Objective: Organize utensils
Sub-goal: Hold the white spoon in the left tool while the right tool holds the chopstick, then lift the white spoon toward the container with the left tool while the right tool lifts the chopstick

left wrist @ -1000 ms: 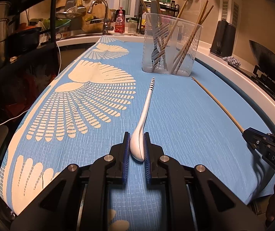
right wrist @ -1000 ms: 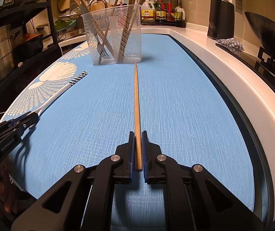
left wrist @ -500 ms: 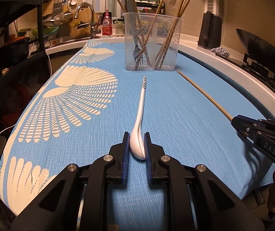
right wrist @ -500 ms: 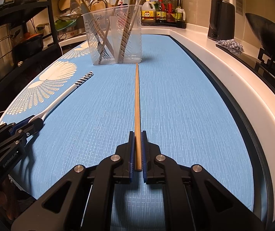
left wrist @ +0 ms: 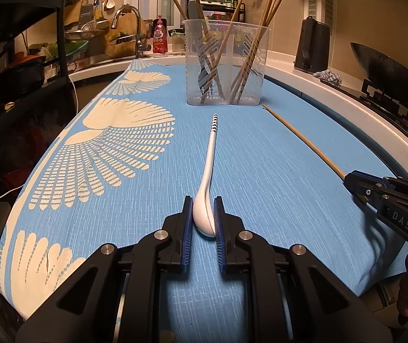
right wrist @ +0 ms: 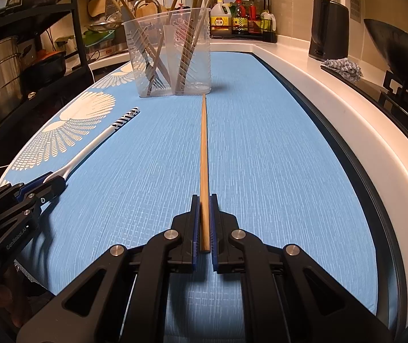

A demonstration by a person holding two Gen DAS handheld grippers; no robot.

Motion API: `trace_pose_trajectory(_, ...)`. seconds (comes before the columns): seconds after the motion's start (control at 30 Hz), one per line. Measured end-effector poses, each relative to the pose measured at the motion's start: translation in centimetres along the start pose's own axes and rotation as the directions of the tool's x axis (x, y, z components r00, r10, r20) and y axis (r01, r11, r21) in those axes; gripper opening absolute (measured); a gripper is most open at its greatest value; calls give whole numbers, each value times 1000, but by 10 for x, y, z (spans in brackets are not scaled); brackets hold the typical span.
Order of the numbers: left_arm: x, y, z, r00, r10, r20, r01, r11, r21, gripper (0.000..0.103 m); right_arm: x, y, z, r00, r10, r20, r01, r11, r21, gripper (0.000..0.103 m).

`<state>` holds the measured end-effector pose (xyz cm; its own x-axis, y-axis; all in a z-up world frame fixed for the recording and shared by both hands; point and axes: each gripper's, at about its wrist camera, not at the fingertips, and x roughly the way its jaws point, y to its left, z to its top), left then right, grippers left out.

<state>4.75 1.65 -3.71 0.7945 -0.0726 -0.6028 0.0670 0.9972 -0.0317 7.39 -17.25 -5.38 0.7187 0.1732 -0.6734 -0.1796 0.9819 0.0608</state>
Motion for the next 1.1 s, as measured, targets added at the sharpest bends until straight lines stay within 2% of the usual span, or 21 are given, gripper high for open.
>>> trace_pose_trajectory(0.73,-3,1,0,1000,9,7,-9,1000,-8,13,-2,-1,0,1000,-8,-6,9,1000,10,6)
trace_pose_trajectory(1.1,-16,5,5,999,16,35,-15,1000,-13,11,-24,-2,8,999,-9,49,8,1000,19,6)
